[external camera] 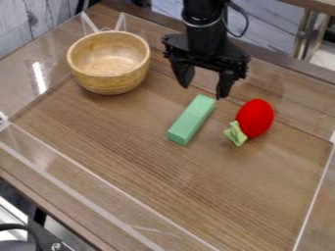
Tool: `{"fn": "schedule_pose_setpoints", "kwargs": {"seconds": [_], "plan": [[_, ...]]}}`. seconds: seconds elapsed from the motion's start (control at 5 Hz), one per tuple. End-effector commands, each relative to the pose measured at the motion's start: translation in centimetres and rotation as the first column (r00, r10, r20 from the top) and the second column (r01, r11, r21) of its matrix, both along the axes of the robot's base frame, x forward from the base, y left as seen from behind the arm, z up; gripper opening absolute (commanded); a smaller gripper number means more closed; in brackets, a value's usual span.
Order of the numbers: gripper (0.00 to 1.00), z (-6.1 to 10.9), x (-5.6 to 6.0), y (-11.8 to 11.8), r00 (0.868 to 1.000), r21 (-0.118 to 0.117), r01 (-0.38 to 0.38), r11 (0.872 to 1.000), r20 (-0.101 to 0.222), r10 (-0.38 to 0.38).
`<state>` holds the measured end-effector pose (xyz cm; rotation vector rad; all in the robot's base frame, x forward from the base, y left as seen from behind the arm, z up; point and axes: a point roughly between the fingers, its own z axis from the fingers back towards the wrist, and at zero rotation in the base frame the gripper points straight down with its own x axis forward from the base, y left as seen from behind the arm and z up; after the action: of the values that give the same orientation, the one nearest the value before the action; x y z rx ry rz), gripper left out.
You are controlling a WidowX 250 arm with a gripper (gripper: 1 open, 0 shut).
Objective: Move the red fruit to the right
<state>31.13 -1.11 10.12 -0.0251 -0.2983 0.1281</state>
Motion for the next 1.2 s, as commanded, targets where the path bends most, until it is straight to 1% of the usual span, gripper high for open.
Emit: {"fn": "schedule_pose_setpoints", "kwargs": {"seconds": [0.0,0.2,0.4,0.6,0.8,1.0], "plan": [[1.0,0.9,0.7,-0.6,0.998,-0.005,0.051,0.999,0.049,-0.051],[1.0,0.5,0.6,-1.4,0.993,-0.007,0.112,0.994,0.045,-0.111],[1.0,0.5,1.0,-1.9,0.994,-0.004,0.098,0.995,0.044,-0.098],[1.0,0.4,0.4,-2.9,0.997,0.01,0.078,0.997,0.016,-0.078],[1.0,0.8,-1.1,-3.5,0.999,0.037,0.054,0.998,-0.004,-0.054],[1.0,1.2,-1.8,-4.2,0.999,0.048,0.045,0.998,-0.012,-0.044]]}}
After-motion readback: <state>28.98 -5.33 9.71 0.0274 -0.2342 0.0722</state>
